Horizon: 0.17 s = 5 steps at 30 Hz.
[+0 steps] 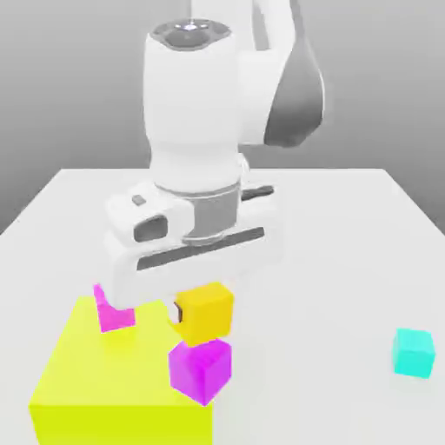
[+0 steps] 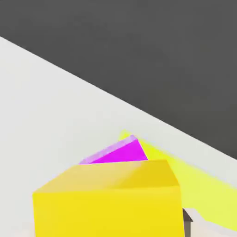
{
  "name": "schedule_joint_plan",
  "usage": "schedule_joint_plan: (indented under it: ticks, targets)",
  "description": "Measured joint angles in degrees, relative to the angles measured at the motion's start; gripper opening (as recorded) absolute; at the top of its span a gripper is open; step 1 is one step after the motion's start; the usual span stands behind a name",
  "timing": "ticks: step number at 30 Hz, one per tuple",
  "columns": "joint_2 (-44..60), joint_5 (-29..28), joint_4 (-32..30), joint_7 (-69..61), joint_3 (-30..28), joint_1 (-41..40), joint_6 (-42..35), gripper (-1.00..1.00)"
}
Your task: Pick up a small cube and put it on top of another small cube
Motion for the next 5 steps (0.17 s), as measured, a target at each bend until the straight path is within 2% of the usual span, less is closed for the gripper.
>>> schedule_joint_plan:
  ticks: [5]
  targets:
    - [0.6,0.0,-0.2,0.0,-0.1,0.1,0.8,1.0]
